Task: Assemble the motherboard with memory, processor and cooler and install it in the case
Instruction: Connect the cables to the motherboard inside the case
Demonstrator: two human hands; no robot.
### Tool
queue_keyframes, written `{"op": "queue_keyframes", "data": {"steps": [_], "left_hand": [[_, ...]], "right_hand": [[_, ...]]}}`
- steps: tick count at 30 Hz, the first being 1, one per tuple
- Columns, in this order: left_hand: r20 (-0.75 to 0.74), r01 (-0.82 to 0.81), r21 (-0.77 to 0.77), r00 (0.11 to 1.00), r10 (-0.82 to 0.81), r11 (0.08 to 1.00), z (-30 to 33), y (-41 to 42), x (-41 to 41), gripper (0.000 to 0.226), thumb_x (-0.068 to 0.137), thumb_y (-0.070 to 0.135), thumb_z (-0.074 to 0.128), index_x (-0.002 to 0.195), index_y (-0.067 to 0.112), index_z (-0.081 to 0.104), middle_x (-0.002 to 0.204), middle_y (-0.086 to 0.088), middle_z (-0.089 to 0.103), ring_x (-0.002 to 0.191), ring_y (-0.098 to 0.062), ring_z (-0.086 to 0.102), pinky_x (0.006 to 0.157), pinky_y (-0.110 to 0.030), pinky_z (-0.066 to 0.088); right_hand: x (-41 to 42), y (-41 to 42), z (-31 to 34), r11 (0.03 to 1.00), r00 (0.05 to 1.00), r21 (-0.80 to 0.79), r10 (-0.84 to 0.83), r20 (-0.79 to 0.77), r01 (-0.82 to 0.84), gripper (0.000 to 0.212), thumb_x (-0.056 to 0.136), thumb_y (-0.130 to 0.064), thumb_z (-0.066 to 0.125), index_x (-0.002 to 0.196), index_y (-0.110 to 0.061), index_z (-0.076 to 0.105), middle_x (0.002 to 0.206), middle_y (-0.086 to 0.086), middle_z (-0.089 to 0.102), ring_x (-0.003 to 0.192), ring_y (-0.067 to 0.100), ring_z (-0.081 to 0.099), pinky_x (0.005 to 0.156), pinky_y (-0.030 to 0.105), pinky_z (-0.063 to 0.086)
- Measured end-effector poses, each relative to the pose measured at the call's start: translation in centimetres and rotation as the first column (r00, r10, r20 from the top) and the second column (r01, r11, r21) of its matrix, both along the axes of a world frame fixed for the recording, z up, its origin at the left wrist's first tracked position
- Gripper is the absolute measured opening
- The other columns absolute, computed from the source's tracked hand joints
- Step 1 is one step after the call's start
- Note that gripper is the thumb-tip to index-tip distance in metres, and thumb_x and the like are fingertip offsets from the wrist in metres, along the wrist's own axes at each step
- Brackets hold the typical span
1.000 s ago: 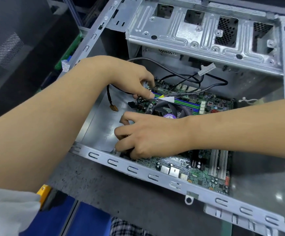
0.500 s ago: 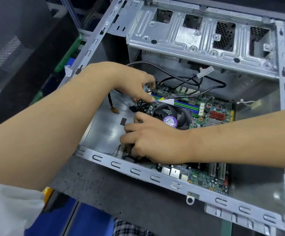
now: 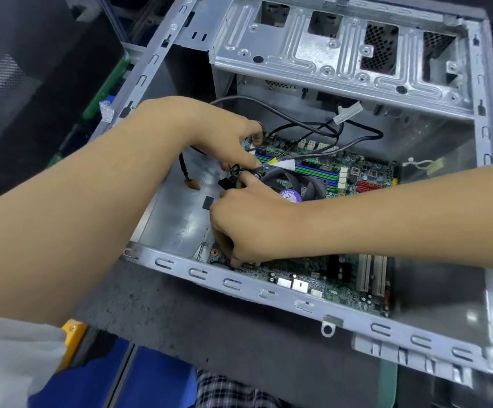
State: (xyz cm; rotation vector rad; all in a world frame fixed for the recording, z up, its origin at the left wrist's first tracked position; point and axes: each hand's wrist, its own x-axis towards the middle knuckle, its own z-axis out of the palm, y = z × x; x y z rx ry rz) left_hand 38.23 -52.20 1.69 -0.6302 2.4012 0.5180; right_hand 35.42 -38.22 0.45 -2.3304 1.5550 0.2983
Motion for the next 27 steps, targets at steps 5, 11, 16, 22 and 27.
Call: {"op": "queue_keyframes", "data": {"steps": [5, 11, 16, 22, 27], "left_hand": [[0.0, 0.0, 0.003, 1.0, 0.0, 1.0, -0.2, 0.0, 0.1, 0.05, 0.09, 0.049, 0.052, 0.133, 0.028, 0.038, 0.097, -0.004, 0.068, 0.091, -0.026, 0.062, 0.087, -0.043, 0.049], [-0.011, 0.002, -0.015, 1.0, -0.002, 1.0, -0.4, -0.1, -0.1, 0.046, 0.092, 0.049, 0.05, 0.132, 0.027, 0.039, 0.097, -0.001, 0.065, 0.087, -0.022, 0.058, 0.081, -0.037, 0.046], [0.007, 0.021, -0.02, 1.0, -0.021, 1.0, -0.3, -0.1, -0.3, 0.045, 0.092, 0.048, 0.051, 0.129, 0.026, 0.039, 0.095, -0.002, 0.069, 0.086, -0.021, 0.059, 0.08, -0.036, 0.046], [0.004, 0.04, -0.042, 0.999, -0.04, 0.998, -0.4, -0.1, -0.4, 0.047, 0.091, 0.047, 0.051, 0.13, 0.025, 0.038, 0.09, -0.002, 0.068, 0.077, -0.014, 0.057, 0.069, -0.034, 0.043], [0.018, 0.029, -0.043, 0.999, -0.028, 0.999, -0.4, 0.0, -0.4, 0.047, 0.091, 0.046, 0.052, 0.13, 0.025, 0.037, 0.091, -0.003, 0.067, 0.08, -0.018, 0.058, 0.074, -0.035, 0.044]], "right_hand": [[0.2, 0.3, 0.0, 0.998, 1.0, -0.065, -0.01, -0.015, 0.009, 0.042, 0.074, -0.014, 0.064, 0.059, -0.019, 0.024, 0.06, -0.002, 0.032, 0.078, 0.021, 0.034, 0.079, 0.038, 0.023], [0.2, 0.2, -0.2, 0.993, 0.995, -0.094, 0.063, -0.074, -0.069, 0.029, 0.078, -0.019, 0.06, 0.073, -0.017, 0.032, 0.089, 0.001, 0.046, 0.109, 0.023, 0.035, 0.091, 0.043, 0.028], [-0.2, 0.1, 0.0, 0.992, 0.987, 0.002, 0.122, -0.106, -0.122, 0.025, 0.077, -0.023, 0.061, 0.067, -0.022, 0.037, 0.11, 0.001, 0.051, 0.114, 0.023, 0.035, 0.099, 0.05, 0.028], [0.4, -0.3, -0.1, 0.998, 0.996, 0.056, 0.016, -0.091, -0.011, 0.029, 0.078, -0.02, 0.056, 0.06, -0.021, 0.033, 0.102, -0.002, 0.056, 0.108, 0.02, 0.039, 0.098, 0.043, 0.027], [1.0, -0.4, -0.4, 0.994, 0.992, 0.098, -0.03, -0.119, 0.042, 0.023, 0.08, -0.02, 0.056, 0.065, -0.019, 0.038, 0.091, -0.005, 0.054, 0.102, 0.018, 0.038, 0.092, 0.041, 0.027]]}}
